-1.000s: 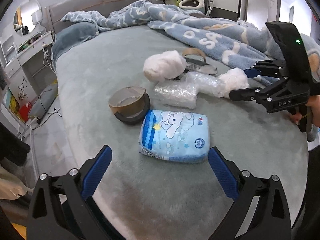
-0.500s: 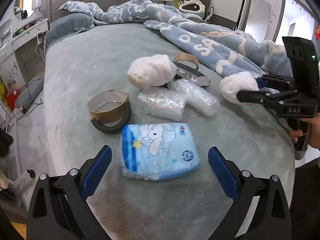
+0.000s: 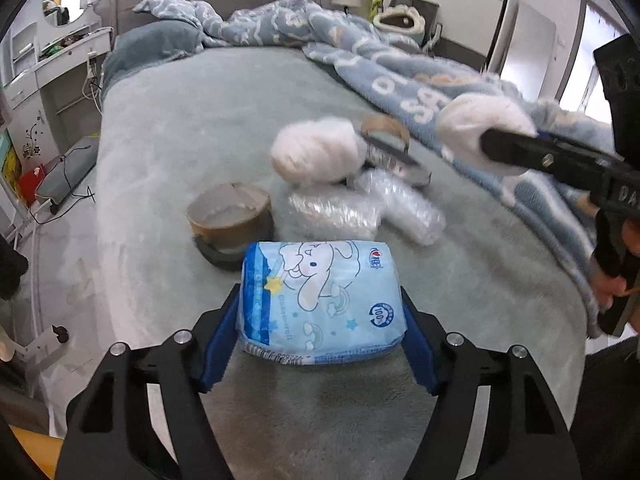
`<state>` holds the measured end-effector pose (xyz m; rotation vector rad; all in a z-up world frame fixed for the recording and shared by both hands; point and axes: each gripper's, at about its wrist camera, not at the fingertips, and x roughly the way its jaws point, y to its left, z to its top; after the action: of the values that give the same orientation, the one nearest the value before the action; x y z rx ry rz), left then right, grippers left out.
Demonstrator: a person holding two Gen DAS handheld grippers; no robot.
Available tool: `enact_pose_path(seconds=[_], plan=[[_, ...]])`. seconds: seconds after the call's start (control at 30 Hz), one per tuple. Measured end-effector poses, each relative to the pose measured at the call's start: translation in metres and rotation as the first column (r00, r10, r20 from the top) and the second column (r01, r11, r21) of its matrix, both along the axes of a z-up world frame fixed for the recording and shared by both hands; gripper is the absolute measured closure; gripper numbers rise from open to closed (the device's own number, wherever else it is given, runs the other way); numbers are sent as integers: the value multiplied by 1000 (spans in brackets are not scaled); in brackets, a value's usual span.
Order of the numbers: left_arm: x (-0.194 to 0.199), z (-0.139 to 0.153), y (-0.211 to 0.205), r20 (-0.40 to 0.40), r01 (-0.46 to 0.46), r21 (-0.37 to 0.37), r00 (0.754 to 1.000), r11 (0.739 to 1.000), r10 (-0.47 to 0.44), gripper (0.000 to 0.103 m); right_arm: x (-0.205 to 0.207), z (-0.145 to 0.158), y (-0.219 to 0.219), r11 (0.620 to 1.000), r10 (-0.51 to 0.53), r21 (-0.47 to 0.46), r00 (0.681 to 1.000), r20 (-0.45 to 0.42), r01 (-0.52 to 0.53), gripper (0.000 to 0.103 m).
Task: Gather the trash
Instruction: 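Carry the diaper pack and tissue ball over the green bin with both tools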
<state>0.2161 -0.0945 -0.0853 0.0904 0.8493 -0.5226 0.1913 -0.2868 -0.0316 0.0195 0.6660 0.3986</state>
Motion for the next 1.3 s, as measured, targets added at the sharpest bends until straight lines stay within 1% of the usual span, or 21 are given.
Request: enact_pose_path(seconds=[0.13, 0.2, 0.3, 0.37, 0.43, 0.5, 0.6, 0.7, 0.73, 0.8, 0.87, 0.97, 1.13, 1.27, 1.3], plan=[[-6, 17, 8, 40, -10, -52, 999, 999, 12, 29, 6, 1, 20, 1000, 9, -4, 1000, 1, -9, 50], [-8, 23, 13, 63, -28, -62, 997, 998, 32, 29, 8, 3, 27, 1000, 11, -6, 1000, 4, -11, 50], [-9, 32, 28, 93, -75, -76, 992, 994, 82, 29, 11, 8, 45, 1000, 14, 7, 1000, 12, -14, 50], [-8, 37, 43, 109, -122, -86, 985, 989, 131, 29, 11, 11, 58, 1000, 26, 15, 999, 20, -26, 50], [-7, 40, 57, 125, -170, -79, 976, 982, 179, 29, 11, 15, 74, 999, 48, 14, 998, 32, -49, 50], [-7, 40, 71, 153, -228, -55, 960, 972, 234, 29, 11, 18, 90, 997, 70, 9, 997, 42, -71, 50], [-5, 36, 98, 156, -326, -23, 933, 945, 325, 29, 13, 18, 114, 994, 105, 3, 994, 41, -105, 50], [-2, 29, 125, 126, -414, -7, 903, 910, 411, 29, 16, 15, 140, 991, 132, -4, 991, 30, -132, 50], [0, 27, 134, 104, -445, 2, 891, 896, 442, 29, 16, 14, 146, 991, 137, -3, 990, 28, -137, 50], [1, 22, 150, 59, -482, -4, 874, 876, 482, 29, 17, 12, 160, 989, 149, -2, 989, 17, -149, 50], [-1, 16, 165, 40, -512, 16, 859, 859, 511, 29, 18, 10, 177, 987, 163, 11, 987, 1, -163, 50], [-6, 7, 178, 31, -525, 67, 851, 849, 524, 29, 18, 5, 203, 981, 195, 12, 981, -15, -195, 50], [-12, -20, 200, -59, -545, 98, 832, 833, 551, 29, 18, -7, 242, 968, 249, 0, 967, -52, -249, 50], [-15, -44, 217, -139, -540, 132, 821, 831, 555, 29, 18, -15, 268, 960, 278, 7, 957, -79, -279, 50], [-15, -47, 220, -152, -539, 134, 818, 832, 554, 29, 17, -17, 273, 959, 282, 4, 956, -81, -283, 50]])
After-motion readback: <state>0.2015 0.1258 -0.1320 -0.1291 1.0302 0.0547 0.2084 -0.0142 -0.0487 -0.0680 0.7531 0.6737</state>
